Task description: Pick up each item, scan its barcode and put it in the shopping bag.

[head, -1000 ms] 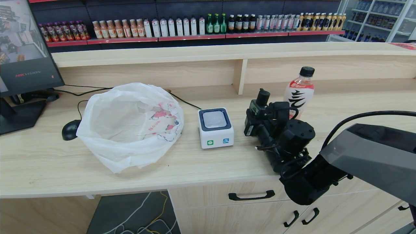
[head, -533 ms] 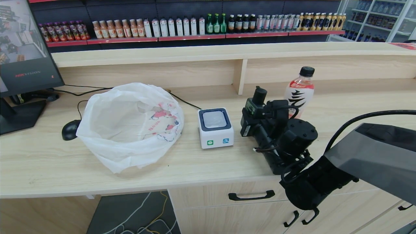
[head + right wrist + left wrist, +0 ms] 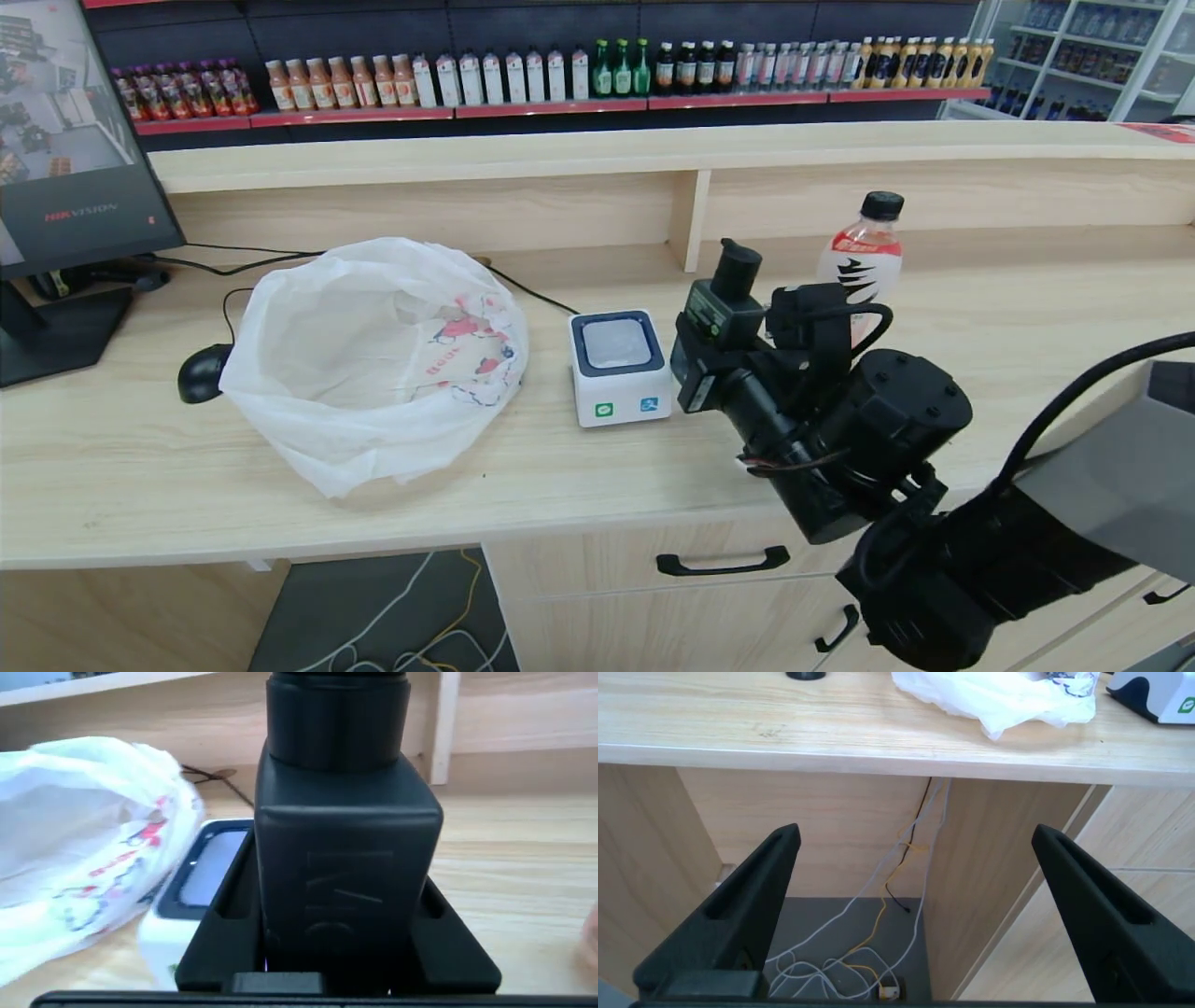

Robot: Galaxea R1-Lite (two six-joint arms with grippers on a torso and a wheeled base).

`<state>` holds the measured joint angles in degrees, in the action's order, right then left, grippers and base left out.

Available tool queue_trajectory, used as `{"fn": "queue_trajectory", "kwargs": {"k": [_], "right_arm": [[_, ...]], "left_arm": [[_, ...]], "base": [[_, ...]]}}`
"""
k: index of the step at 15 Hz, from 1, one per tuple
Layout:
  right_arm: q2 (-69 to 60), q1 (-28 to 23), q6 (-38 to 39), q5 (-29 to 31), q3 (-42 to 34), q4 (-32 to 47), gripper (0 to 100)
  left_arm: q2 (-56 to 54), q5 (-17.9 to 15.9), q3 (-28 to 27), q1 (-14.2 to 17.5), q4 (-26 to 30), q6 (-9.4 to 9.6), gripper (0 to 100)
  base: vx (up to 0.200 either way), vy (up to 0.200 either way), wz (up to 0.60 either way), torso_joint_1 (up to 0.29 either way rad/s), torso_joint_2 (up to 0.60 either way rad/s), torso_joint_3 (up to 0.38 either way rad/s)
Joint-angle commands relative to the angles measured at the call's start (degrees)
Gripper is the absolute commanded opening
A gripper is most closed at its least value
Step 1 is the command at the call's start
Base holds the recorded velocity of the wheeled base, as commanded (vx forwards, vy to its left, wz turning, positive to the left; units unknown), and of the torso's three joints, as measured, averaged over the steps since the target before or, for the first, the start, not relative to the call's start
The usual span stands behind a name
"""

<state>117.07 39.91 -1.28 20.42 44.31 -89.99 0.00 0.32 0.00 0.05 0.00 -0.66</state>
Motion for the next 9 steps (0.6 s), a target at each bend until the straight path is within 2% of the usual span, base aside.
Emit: {"fn": "queue_trajectory", "kwargs": {"k": [1,9], "right_arm": [[-5.4,5.5,2.0,0.0,-4.4,0.0,0],[-12.0,16.5,5.1,0.0,-14.5,0.0,0]], "left_arm": [[0.0,0.0,0.0,0.0,0.0,-0.04,100],[0.0,0.0,0.0,0.0,0.0,-0.04,100]], "base": [[0.0,0.0,0.0,0.0,0.0,0.0],[0.0,0.0,0.0,0.0,0.0,0.0]]}}
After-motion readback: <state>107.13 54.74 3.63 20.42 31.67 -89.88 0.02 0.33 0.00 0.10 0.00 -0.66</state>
